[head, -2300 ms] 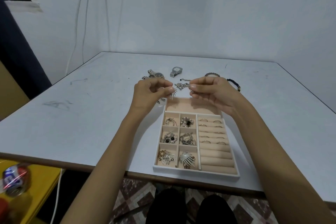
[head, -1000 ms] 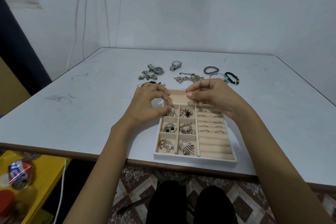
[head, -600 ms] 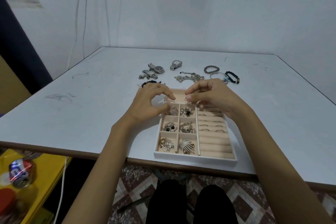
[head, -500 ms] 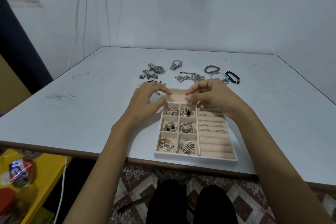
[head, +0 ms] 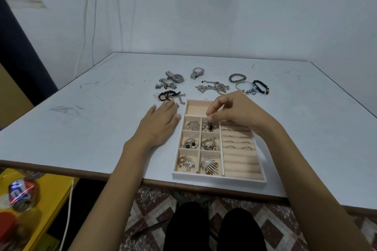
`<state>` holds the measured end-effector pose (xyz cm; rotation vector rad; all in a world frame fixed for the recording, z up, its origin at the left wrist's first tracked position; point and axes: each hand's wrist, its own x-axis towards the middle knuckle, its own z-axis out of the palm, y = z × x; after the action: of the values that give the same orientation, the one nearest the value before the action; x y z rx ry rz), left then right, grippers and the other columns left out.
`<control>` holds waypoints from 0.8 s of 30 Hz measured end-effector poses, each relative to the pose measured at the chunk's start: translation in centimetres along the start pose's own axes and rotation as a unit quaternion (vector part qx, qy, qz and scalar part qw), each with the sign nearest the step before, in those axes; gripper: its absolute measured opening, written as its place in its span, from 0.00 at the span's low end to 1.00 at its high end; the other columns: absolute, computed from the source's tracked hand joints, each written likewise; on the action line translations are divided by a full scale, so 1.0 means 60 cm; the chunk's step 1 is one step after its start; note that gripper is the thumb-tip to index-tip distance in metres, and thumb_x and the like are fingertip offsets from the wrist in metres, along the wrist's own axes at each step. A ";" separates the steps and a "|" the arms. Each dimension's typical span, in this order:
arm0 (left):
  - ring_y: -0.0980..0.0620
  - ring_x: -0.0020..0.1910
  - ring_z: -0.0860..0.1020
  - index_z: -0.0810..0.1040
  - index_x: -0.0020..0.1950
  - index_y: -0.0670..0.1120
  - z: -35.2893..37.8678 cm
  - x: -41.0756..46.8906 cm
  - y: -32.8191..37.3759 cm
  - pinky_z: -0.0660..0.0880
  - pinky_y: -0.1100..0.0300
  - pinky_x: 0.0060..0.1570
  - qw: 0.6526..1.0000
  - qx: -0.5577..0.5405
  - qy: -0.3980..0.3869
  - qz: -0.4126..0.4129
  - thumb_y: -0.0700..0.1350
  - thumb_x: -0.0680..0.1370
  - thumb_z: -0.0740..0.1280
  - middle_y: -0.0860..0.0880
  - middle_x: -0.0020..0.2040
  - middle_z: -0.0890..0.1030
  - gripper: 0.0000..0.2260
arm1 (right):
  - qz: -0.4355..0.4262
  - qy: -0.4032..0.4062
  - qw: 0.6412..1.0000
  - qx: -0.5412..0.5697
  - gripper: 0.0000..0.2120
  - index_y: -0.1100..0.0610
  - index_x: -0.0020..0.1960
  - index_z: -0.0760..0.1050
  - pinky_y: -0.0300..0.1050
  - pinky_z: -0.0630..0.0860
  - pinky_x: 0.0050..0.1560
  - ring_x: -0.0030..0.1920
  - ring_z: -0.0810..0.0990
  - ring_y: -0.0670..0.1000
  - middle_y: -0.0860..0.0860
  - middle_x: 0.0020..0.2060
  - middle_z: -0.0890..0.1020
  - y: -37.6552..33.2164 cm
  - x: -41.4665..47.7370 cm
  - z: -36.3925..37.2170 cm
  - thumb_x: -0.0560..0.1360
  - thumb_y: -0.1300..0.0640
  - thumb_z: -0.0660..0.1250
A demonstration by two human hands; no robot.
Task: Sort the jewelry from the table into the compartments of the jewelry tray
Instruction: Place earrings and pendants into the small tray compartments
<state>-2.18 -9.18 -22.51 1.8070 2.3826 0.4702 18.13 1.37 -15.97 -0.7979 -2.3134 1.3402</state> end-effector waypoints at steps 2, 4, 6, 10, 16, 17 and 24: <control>0.54 0.78 0.48 0.54 0.78 0.46 0.000 0.000 0.001 0.44 0.53 0.75 1.000 0.015 -0.012 -0.002 0.51 0.84 0.46 0.50 0.79 0.51 0.23 | -0.009 -0.001 1.000 -0.018 0.05 0.60 0.43 0.83 0.33 0.65 0.27 0.25 0.69 0.43 0.46 0.26 0.80 0.001 0.001 0.000 0.68 0.62 0.76; 0.54 0.78 0.47 0.52 0.78 0.46 0.001 0.001 -0.001 0.43 0.53 0.76 1.000 0.024 -0.019 -0.006 0.51 0.84 0.46 0.50 0.79 0.50 0.23 | -0.015 -0.003 1.000 -0.026 0.05 0.60 0.43 0.83 0.31 0.66 0.28 0.25 0.71 0.41 0.46 0.26 0.81 0.003 0.001 0.001 0.68 0.62 0.76; 0.54 0.78 0.46 0.51 0.78 0.46 0.002 0.003 -0.002 0.43 0.53 0.76 0.999 0.029 -0.022 -0.008 0.52 0.84 0.45 0.50 0.79 0.49 0.23 | -0.021 -0.008 0.999 -0.033 0.04 0.61 0.43 0.84 0.28 0.67 0.29 0.25 0.74 0.38 0.45 0.26 0.80 0.003 0.001 0.002 0.69 0.63 0.75; 0.55 0.78 0.46 0.51 0.78 0.46 0.002 0.003 -0.002 0.43 0.54 0.76 0.999 0.032 -0.024 -0.010 0.52 0.84 0.45 0.50 0.79 0.49 0.24 | -0.021 -0.018 0.999 -0.046 0.04 0.64 0.44 0.84 0.25 0.65 0.26 0.23 0.74 0.38 0.46 0.26 0.80 0.000 0.000 0.003 0.70 0.65 0.74; 0.55 0.78 0.47 0.52 0.78 0.46 0.000 0.002 0.001 0.43 0.54 0.76 0.999 0.027 -0.022 -0.011 0.52 0.84 0.46 0.50 0.79 0.50 0.23 | -0.009 -0.022 0.997 -0.072 0.03 0.62 0.43 0.84 0.28 0.66 0.24 0.21 0.71 0.40 0.47 0.25 0.80 0.004 0.005 0.005 0.69 0.65 0.75; 0.55 0.78 0.47 0.52 0.78 0.46 0.000 0.002 0.001 0.43 0.54 0.76 0.999 0.027 -0.022 -0.011 0.52 0.84 0.46 0.50 0.79 0.50 0.23 | -0.007 -0.022 0.998 -0.066 0.03 0.63 0.43 0.84 0.28 0.66 0.24 0.21 0.71 0.39 0.49 0.26 0.80 0.005 0.005 0.006 0.69 0.66 0.75; 0.55 0.77 0.47 0.53 0.78 0.46 -0.001 0.001 0.002 0.43 0.54 0.76 1.000 0.018 -0.018 -0.013 0.51 0.84 0.47 0.50 0.79 0.51 0.23 | -0.011 -0.019 0.999 -0.046 0.03 0.62 0.44 0.83 0.30 0.65 0.23 0.20 0.69 0.40 0.49 0.26 0.78 0.006 0.010 -0.004 0.71 0.64 0.73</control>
<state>-2.09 -9.11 -22.40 1.7814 2.4028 0.3911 17.88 2.05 -16.18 -0.7788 -2.4209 1.2580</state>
